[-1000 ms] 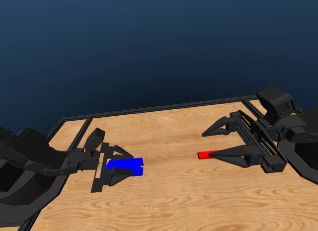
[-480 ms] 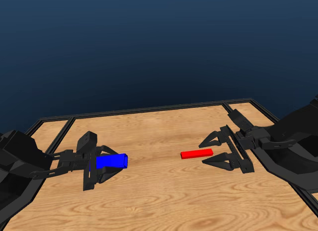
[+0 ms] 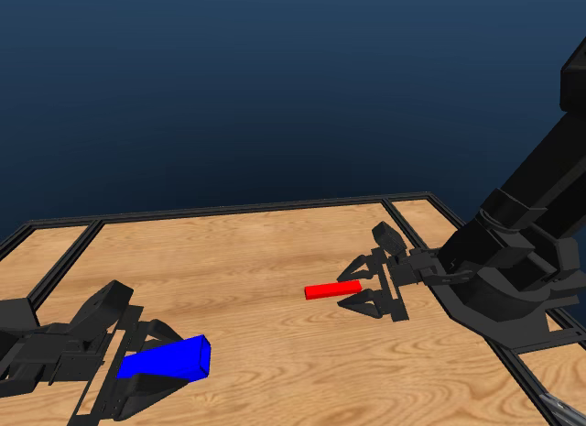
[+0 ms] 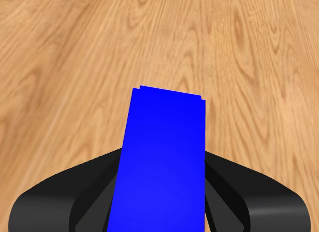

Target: Insert peg into socket

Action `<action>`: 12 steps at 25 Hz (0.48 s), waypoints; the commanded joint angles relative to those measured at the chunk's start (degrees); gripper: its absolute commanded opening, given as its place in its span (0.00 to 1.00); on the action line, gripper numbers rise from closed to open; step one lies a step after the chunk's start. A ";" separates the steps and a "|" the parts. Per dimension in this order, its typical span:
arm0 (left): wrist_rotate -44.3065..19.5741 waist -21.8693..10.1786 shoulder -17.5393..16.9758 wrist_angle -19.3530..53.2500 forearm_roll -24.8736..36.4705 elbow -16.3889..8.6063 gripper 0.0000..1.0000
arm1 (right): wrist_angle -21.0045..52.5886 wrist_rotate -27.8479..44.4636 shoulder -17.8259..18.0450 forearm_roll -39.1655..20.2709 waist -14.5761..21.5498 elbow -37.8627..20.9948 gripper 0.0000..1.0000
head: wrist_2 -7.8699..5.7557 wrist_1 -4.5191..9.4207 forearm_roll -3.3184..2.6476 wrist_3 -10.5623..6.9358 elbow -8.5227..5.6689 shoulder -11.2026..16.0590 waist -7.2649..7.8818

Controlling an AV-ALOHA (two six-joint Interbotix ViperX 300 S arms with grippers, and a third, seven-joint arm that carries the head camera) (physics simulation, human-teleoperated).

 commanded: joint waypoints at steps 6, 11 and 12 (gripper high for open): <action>-2.14 -2.19 -3.62 -1.26 -0.56 0.23 0.00 | -7.38 1.39 10.40 -1.58 3.02 -5.53 0.00 | -0.38 0.02 0.08 0.74 -0.63 -1.59 0.50; 1.34 -1.45 -8.44 2.02 -2.52 -0.64 0.00 | 4.03 -4.88 -0.82 2.03 5.03 -8.59 0.00 | -0.01 0.96 0.58 0.55 -0.27 -3.23 2.90; 2.17 -1.94 -9.89 2.82 -2.37 -1.77 0.00 | 5.83 -5.70 -2.28 2.66 5.35 -8.71 0.00 | 0.03 1.04 0.64 0.53 -0.23 -3.38 3.18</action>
